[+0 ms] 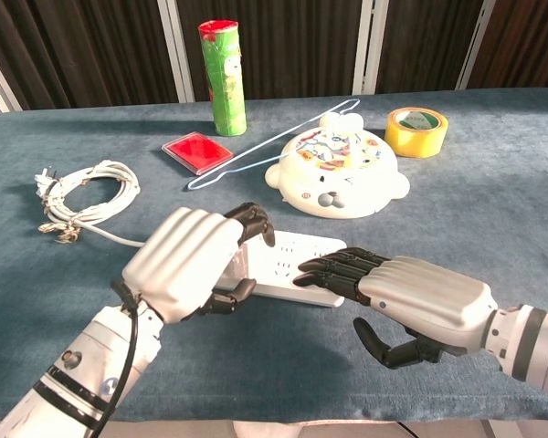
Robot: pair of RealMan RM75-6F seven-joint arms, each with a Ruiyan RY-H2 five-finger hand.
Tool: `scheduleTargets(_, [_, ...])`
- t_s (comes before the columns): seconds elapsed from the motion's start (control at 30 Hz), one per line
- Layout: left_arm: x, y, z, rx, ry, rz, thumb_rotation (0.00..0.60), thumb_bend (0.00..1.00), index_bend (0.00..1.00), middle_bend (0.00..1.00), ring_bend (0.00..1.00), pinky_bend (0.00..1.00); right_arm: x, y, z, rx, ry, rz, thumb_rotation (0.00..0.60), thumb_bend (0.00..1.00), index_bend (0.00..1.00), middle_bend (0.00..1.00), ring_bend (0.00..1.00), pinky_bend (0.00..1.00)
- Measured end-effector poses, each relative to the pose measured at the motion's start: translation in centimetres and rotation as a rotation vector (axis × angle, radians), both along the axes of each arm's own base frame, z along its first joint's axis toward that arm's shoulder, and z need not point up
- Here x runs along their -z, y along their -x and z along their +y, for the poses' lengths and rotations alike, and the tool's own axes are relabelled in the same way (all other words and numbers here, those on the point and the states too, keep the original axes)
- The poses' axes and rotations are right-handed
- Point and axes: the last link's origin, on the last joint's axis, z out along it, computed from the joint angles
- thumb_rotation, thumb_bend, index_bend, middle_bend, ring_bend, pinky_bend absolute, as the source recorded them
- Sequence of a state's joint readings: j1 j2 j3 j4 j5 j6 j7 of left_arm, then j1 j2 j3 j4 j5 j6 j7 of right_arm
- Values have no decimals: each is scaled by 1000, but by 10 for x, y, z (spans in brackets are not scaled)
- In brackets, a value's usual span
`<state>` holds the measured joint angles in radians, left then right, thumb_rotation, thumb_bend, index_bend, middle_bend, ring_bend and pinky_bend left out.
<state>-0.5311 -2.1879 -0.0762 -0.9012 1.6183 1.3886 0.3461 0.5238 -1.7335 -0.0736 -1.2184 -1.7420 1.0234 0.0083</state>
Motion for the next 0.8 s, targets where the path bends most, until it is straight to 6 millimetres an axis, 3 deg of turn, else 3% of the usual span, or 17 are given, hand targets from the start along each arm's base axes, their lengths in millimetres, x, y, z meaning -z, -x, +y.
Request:
scheduleTargets(0.5, [-4,3,1,18,-24,0,600,590,521,654,550,541,3,-4,-2,46,-23,-11,600,862,55,143,6,62])
scheduleTargets(0.6, [-13,1,3,34,-58,-24,600,590,520,653,550,540,-3,-4,-4,44,-2,-24,600,862,47,143,6,62])
scheduleTargets(0.8, [-49,4,14,36,-140,-92,600,589,518,650,548,531,-31,0,-9,28,69,-63,600,862,27,143,6,61])
